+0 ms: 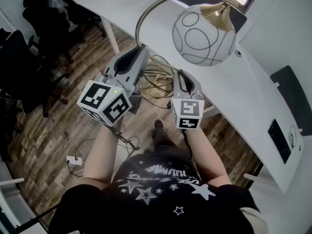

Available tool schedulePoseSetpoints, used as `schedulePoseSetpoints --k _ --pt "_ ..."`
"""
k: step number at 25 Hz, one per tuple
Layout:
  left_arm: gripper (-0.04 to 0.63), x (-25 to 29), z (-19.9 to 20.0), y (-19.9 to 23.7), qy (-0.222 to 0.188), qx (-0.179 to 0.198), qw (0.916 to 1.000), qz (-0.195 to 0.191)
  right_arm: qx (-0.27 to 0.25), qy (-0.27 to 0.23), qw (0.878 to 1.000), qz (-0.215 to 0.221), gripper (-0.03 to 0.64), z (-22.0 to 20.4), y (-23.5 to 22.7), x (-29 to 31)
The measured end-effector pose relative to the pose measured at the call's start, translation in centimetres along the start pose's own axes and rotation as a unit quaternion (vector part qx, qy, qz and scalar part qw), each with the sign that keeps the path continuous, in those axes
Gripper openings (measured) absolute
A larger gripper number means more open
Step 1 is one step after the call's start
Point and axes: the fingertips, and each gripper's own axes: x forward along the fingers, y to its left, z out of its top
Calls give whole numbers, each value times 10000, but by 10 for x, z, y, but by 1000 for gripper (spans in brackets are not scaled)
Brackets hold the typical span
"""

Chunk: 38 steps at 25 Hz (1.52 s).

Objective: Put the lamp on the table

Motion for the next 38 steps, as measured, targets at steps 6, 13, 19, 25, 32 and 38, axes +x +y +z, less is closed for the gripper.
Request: schedulePoseSetpoints --k 6,13,19,25,32,38 --pt "31 42 -12 39 24 41 9999 101 -52 15 9999 130 35 -9 -18 57" --pt "32 101 -9 80 8 282 9992 268 -88 -63 9993 349 35 3 -48 128" --pt "32 139 -13 106 69 355 9985 398 -156 -8 9988 456 35 3 -70 171" --pt "32 162 -20 131 131 302 9983 475 -70 26 9980 629 35 3 -76 201" --pt "32 175 -22 169 169 253 9982 523 -157 109 9979 622 34 0 -72 236" --pt "32 191 -21 215 176 191 9992 319 -144 231 9982 529 34 5 -60 279"
